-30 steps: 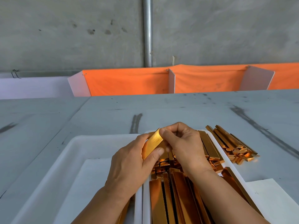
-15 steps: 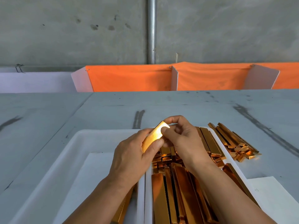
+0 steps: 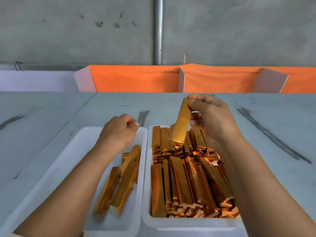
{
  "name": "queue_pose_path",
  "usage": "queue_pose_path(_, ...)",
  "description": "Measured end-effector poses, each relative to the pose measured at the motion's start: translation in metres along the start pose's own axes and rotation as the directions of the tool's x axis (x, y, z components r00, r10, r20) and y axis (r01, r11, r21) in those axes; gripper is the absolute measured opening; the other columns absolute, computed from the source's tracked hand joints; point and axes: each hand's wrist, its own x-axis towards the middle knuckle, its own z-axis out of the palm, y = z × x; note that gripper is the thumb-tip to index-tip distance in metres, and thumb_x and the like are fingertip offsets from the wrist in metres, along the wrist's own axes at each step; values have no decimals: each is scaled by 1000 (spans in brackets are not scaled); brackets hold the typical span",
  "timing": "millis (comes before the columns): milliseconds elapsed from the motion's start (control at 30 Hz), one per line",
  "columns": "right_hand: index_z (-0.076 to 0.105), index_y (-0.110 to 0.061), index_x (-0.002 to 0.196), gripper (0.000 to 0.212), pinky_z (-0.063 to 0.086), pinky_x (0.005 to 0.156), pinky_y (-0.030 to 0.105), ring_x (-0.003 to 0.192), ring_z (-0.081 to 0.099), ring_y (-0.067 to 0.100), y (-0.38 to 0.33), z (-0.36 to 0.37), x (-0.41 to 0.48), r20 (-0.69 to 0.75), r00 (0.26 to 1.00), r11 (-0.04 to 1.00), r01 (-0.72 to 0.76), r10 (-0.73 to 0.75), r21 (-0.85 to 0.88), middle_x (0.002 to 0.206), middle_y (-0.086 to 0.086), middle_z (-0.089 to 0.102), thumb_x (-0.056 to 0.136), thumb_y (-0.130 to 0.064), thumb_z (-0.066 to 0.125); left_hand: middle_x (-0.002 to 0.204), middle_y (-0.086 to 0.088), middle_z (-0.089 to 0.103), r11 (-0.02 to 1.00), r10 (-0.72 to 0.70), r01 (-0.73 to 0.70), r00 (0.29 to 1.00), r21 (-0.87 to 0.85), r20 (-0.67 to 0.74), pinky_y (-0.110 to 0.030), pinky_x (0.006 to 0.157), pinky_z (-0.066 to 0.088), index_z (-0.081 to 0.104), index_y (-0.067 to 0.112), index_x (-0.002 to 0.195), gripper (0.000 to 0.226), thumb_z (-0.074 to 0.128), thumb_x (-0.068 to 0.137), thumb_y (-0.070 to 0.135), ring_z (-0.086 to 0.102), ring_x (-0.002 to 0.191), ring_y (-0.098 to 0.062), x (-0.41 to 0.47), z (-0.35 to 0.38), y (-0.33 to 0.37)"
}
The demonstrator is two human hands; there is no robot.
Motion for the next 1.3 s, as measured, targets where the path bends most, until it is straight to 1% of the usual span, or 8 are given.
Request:
queue_pose_path(233,75,-16,99,17,57,60,30,67,72,16,0,-57,-16,40,972,892,-195,231,-408,85,5,77,98,-14,58,106,-5,62,874,-248,32,887,485,389,-22,66,37,60,7,116,31,42,100,25,51,84,-15,-13,-7,-32)
queue_pose_path(367,76,-18,97,17,55,59,27,76,69,18,12,-78,-22,16,964,686,-177,265,-706,89,-2,73,98,-20,59,98,-12,64,836,-413,160,812,524,412,-21,43,28,59,7,112,29,48,97,29,64,81,-19,-30,-2,-48)
queue_pose_path(433,75,-21,95,16,59,72,34,83,68,20,18,-82,-22,6,976,590,-127,218,-797,92,-4,70,97,-22,60,83,-8,57,825,-467,230,791,516,394,-19,43,30,58,8,108,28,51,95,32,52,62,-17,-38,3,-54)
queue_pose_path(567,66,-30,87,5,39,55,17,76,57,5,28,-80,-25,14,988,400,-49,151,-915,85,-10,59,90,-27,67,87,-2,63,815,-480,250,797,524,367,-20,52,41,60,13,101,32,57,90,44,56,67,-14,-47,13,-61)
queue_pose_path(700,68,-26,97,8,47,68,23,87,59,12,45,-75,-29,36,986,238,-3,162,-971,95,-5,64,92,-32,64,86,0,66,819,-435,217,838,531,330,-20,60,48,61,16,92,28,64,86,43,64,76,-13,-50,21,-64)
queue_pose_path(833,64,-28,103,28,44,65,24,79,55,9,53,-70,-34,57,978,146,28,199,-989,79,-11,54,92,-54,59,87,-4,64,860,-432,259,829,440,355,-23,57,49,59,14,95,25,70,82,33,62,73,-16,-48,24,-68)
queue_pose_path(1033,61,-27,104,27,45,72,28,86,58,13,51,-69,-33,68,967,40,60,244,-997,82,-9,56,89,-50,61,98,-6,65,879,-466,379,814,291,348,-33,86,56,61,14,100,27,73,82,31,63,92,-20,-44,28,-68)
queue_pose_path(1300,56,-29,93,29,43,72,27,84,56,11,47,-64,-33,71,963,15,70,258,-997,82,-10,55,85,-57,62,93,-1,65,825,-490,352,835,442,250,-24,76,54,65,15,97,30,75,78,36,63,85,-16,-37,19,-75)
